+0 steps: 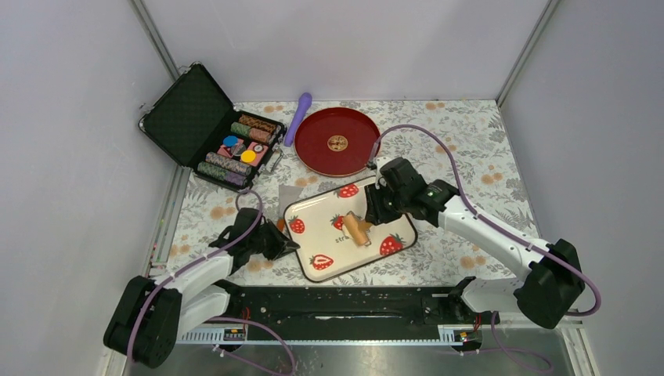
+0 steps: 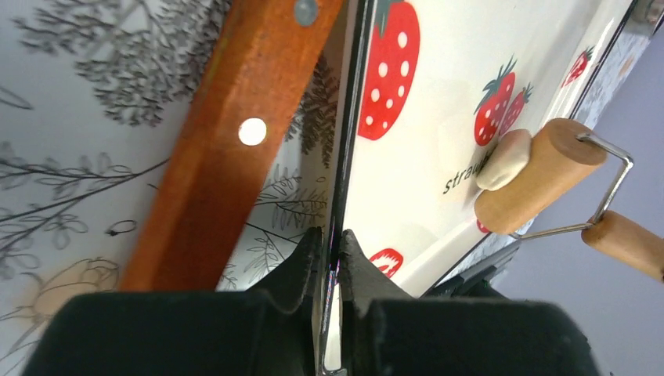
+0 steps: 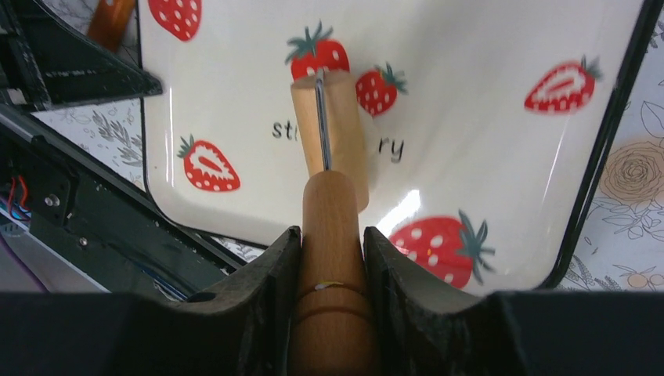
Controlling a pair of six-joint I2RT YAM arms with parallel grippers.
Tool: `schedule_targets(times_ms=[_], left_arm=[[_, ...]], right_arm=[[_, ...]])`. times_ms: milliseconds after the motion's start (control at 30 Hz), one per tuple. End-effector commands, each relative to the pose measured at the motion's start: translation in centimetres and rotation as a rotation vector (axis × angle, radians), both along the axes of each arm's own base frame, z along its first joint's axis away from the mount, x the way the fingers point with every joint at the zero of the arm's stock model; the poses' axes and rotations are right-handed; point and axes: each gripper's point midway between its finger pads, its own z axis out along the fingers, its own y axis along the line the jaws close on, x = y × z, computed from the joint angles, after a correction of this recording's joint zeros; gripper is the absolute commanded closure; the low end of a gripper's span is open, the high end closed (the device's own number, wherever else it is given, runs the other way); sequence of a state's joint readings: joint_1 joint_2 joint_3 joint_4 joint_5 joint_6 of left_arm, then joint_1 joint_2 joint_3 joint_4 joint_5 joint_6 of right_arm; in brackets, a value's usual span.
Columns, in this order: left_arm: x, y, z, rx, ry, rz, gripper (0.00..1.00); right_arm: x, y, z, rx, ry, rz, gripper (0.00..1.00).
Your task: Roll out the dumpling wrappers from the dough
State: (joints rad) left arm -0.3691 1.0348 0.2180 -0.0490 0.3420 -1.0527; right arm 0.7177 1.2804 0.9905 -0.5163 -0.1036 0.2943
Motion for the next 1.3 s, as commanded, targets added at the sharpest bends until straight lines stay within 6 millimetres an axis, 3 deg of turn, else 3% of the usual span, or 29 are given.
schedule_targets(times_ms=[0,200,300,467,767,1067,1267], left_arm=[[-1.2,3.7,-3.2,0.154,0.104,0.145,1.00],[-1.3,3.1,-3.5,0.143,0.112,0.089,1.00],[-1.3,2.9,-3.5,0.151,0.110,0.058,1.00],[-0.7,2.7,-2.9,0.177,0.079,-0.010,1.00],[-0.5,2.9,-3.0,0.235,0.080,-0.103,1.00],[-0.9,2.9,-3.3,0.243,0.085,-0.135,1.00],[-0.8,2.8,-3.3,0.239,0.086,-0.139,1.00]], right_arm=[[-1.6,-3.2,-2.9,-0.191,0.058,0.045,1.00],[-1.2,-3.0,-3.8,-0.222,0.069,0.052,1.00],[-0.6,-2.1,-3.0,-0.200,0.073,0.039,1.00],[0.7,-0.2,0.0,-0.158,0.076,0.032,1.00],[0.8,0.0,0.4,-0.198,0.125,0.036,1.00],[-0.3,-1.8,-2.9,-0.303,0.207,0.023,1.00],[-0.7,-2.4,-4.0,-0.364,0.265,0.002,1.00]])
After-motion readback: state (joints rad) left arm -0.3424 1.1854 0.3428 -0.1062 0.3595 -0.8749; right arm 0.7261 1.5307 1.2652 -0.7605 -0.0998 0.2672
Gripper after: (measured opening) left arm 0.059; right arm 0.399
